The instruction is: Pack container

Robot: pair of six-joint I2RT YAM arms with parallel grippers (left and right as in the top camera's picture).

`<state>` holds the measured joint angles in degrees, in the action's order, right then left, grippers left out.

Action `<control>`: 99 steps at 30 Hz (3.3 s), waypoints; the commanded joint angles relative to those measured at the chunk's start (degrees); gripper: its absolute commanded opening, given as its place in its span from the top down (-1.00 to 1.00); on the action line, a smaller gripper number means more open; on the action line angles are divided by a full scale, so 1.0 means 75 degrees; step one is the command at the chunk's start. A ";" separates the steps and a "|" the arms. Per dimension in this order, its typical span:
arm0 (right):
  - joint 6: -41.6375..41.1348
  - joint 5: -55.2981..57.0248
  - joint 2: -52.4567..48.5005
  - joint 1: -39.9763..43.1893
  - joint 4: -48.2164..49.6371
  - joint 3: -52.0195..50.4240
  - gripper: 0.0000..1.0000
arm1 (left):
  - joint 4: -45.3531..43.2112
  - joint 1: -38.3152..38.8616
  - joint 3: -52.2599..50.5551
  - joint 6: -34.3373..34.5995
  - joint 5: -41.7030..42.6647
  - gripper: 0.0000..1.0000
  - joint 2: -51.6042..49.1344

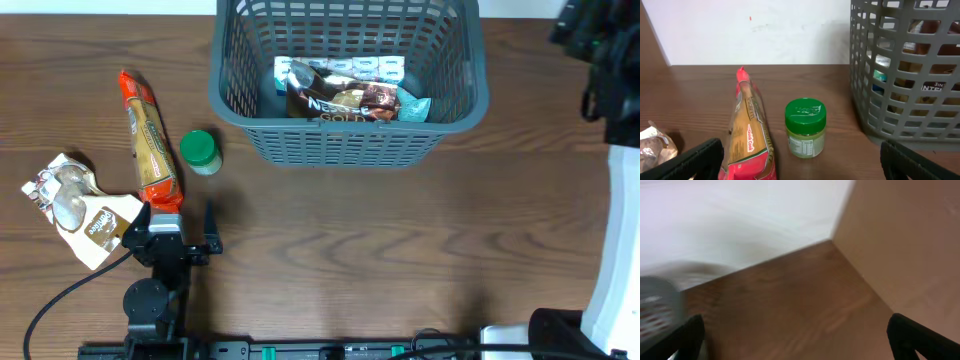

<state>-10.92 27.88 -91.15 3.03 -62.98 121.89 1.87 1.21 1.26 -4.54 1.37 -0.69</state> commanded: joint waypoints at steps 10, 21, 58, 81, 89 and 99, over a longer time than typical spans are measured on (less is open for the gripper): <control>-0.0656 -0.0149 -0.0076 0.0449 -0.0358 0.0003 -0.98 | 0.0289 -0.0017 -0.0137 -0.0023 -0.0064 -0.97 0.0009; -0.0656 -0.0152 -0.0076 0.0449 -0.0358 0.0003 -0.99 | 0.0289 -0.0017 -0.0137 -0.0017 -0.0061 -0.97 0.0009; -0.0656 -0.0152 -0.0076 0.0449 -0.0358 0.0003 -0.98 | 0.5470 -0.0017 0.9742 0.1122 -0.1402 -0.97 -0.7184; -0.0653 -0.0152 -0.0076 0.0449 -0.0358 0.0003 -0.99 | 0.6889 -0.1145 1.1479 0.1935 -0.0635 -0.97 -1.0870; -0.0656 -0.0152 -0.0076 0.0449 -0.0358 0.0003 -0.98 | 0.7055 -0.2063 1.2234 0.1676 0.0312 -0.97 -1.2362; -0.0656 -0.0149 -0.0076 0.0449 -0.0358 0.0003 -0.99 | 0.6854 -0.2261 1.2231 0.0551 0.0557 -0.97 -1.3508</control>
<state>-14.92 26.57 -91.55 6.11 -65.56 121.82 53.65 -15.70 92.01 2.70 4.49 -100.73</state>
